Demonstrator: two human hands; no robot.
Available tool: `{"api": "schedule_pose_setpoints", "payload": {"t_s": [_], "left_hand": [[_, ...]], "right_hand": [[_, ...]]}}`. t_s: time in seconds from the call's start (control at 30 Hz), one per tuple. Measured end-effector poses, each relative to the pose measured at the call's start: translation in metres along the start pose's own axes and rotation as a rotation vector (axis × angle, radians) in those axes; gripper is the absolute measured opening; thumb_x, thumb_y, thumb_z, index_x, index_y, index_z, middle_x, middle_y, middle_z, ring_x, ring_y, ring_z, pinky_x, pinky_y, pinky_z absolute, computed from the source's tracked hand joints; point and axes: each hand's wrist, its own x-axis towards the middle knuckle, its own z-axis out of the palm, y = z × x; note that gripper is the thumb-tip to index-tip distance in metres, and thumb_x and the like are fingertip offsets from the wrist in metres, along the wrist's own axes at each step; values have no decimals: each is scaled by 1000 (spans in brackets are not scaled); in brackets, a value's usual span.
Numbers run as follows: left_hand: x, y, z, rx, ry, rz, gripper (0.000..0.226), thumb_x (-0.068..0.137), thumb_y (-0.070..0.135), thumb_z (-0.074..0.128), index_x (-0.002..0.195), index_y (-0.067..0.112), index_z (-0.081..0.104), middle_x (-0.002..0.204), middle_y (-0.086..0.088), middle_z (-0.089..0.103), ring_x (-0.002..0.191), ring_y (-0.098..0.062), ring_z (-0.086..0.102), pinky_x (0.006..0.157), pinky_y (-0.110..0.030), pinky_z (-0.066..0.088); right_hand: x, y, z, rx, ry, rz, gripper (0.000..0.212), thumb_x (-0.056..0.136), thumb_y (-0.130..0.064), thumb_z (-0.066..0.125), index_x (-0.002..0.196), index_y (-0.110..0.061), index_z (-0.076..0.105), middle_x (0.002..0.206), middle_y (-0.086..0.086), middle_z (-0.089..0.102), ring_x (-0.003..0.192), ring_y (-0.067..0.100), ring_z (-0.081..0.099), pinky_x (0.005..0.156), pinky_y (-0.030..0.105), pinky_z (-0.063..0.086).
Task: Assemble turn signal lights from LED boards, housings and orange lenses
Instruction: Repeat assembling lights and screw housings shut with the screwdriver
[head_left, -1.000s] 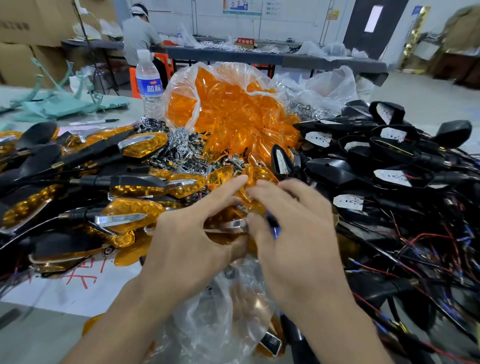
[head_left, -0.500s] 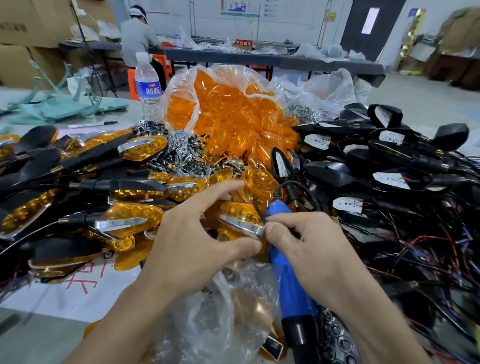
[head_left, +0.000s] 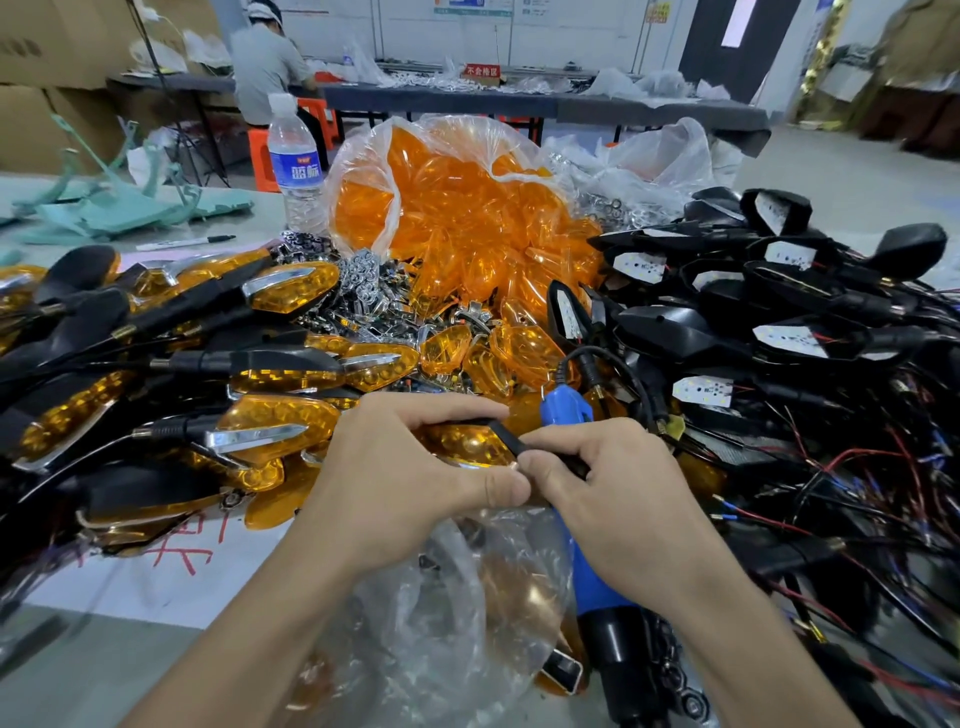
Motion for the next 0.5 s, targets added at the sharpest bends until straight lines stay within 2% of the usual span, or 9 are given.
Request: {"api": "schedule_pose_setpoints", "payload": {"t_s": [0.07,0.1,0.17,0.23,0.3,0.37,0.43,0.5], "left_hand": [[-1,-1,1,11,30,9,61,42,62,95,100,52,80,97,16,80,88,-10,78,80,-42,64],[-1,-2,2,0,35,10,63,43,63,94,102,53,79,96,15,80,86,-13,79,79,-44,64],[0,-2,6,-65,32,10,74,45,63,95,116,53,74,102,14,80,87,-18,79,77,-46,65],[3,-1,10,-118,66,28,94,47,69,93,134,57,61,124,26,70,107,-3,71,84,-35,63],[5,3,11,-241,52,17,99,47,76,91,138,59,54,135,31,62,117,5,63,89,-31,58],[5,6,7,-358,-20,1,87,50,71,93,129,48,65,123,17,72,99,-4,72,79,-31,61],[5,4,2,-344,-29,16,75,49,67,95,114,37,73,102,1,77,81,-19,72,72,-32,61],[5,4,0,-328,16,48,73,47,70,94,107,34,76,97,-4,77,77,-35,71,73,-42,63]], "right_hand": [[0,-2,0,2,-2,-6,26,98,-41,63,98,-66,56,96,-11,76,100,-3,60,74,19,53],[0,-4,-1,3,-2,2,31,98,-41,62,97,-70,51,97,-11,76,101,-5,59,74,17,52],[2,-4,-4,21,16,25,29,98,-41,63,86,-67,63,94,-12,76,90,-1,66,75,19,54],[2,-1,-5,28,80,-1,32,99,-41,61,72,-58,67,84,-11,75,82,5,67,69,26,57],[0,-1,-4,70,166,-66,19,98,-43,59,85,-48,71,77,-14,72,75,6,66,62,27,52],[-3,-2,-4,92,191,-99,15,94,-44,60,96,-42,75,76,-21,71,75,3,66,62,21,50],[-2,1,-8,152,106,-65,15,95,-41,66,104,-41,77,80,-22,72,77,3,68,66,20,54],[-2,-1,-15,228,-56,-34,20,93,-47,66,112,-46,74,89,-15,75,83,9,70,77,34,60]]}}
